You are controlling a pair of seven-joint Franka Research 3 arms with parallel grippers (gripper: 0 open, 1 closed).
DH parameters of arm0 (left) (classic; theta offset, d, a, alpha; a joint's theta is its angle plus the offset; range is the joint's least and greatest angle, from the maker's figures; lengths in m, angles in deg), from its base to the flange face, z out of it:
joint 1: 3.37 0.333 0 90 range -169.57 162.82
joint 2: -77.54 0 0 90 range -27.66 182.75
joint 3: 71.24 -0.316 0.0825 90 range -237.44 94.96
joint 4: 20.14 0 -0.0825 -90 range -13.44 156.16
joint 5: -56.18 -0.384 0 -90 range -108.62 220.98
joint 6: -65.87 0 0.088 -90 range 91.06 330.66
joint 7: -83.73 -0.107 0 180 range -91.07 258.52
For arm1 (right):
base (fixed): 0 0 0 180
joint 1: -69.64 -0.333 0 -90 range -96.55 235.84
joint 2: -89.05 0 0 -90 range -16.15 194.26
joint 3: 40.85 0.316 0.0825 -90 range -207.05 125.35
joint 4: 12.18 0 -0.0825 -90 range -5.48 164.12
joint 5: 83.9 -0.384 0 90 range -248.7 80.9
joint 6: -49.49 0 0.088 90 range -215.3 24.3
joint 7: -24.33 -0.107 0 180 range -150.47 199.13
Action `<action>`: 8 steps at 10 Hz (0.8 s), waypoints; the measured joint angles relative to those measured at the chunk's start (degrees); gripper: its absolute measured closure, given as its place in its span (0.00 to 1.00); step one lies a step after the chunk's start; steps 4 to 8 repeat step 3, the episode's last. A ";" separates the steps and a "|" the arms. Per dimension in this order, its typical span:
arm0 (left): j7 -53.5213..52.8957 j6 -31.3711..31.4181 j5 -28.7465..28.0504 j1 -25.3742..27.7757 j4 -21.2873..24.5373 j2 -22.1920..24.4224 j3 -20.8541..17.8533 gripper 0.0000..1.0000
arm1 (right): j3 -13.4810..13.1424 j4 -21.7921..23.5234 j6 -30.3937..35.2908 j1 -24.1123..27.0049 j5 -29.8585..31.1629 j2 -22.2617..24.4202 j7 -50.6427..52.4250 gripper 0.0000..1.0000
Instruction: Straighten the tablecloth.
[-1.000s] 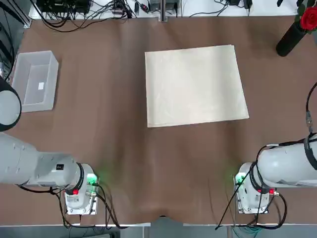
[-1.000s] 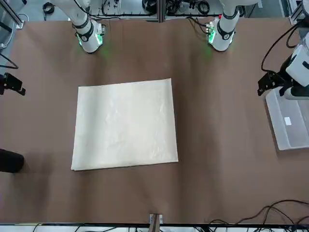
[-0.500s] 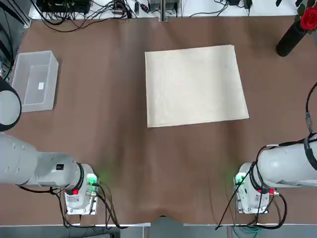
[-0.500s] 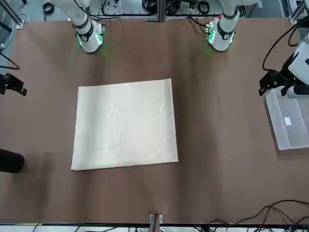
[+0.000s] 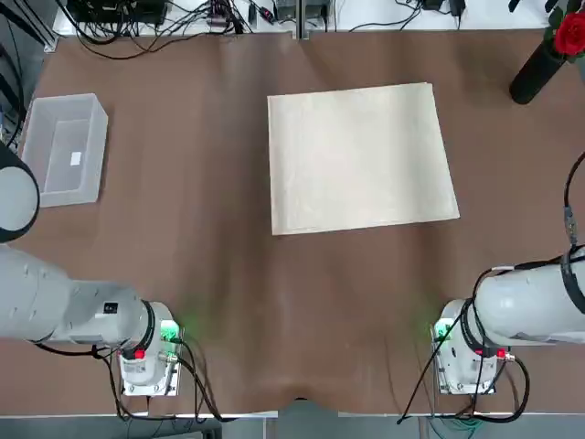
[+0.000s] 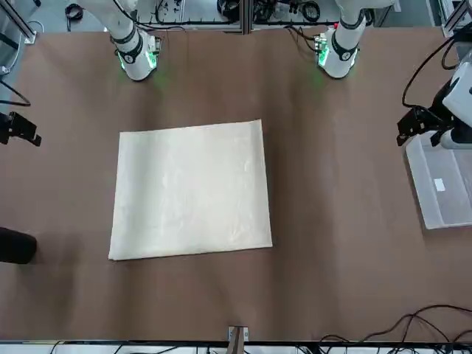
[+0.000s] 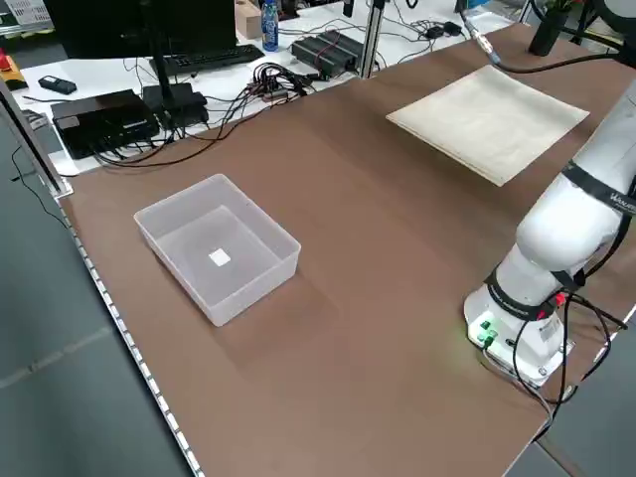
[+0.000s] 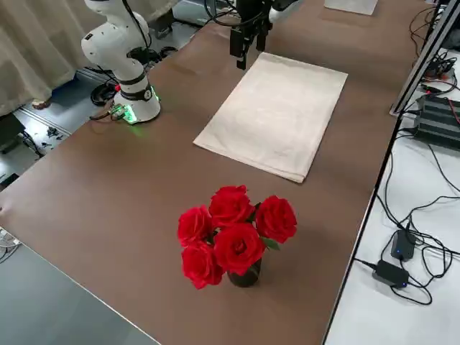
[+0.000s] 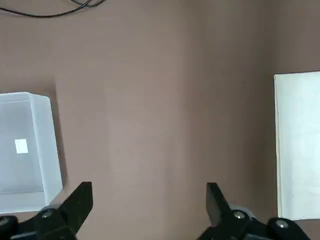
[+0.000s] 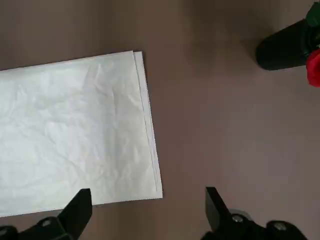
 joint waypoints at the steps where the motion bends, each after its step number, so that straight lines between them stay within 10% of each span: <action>1: 0.00 0.00 0.00 0.00 -0.02 0.00 0.00 0.00 | 0.01 0.00 0.00 -0.15 0.00 0.00 0.00 0.00; 8: 0.00 0.00 0.00 0.00 -0.02 0.00 0.00 0.00 | 0.04 0.00 0.00 -0.58 0.01 0.00 -0.09 0.00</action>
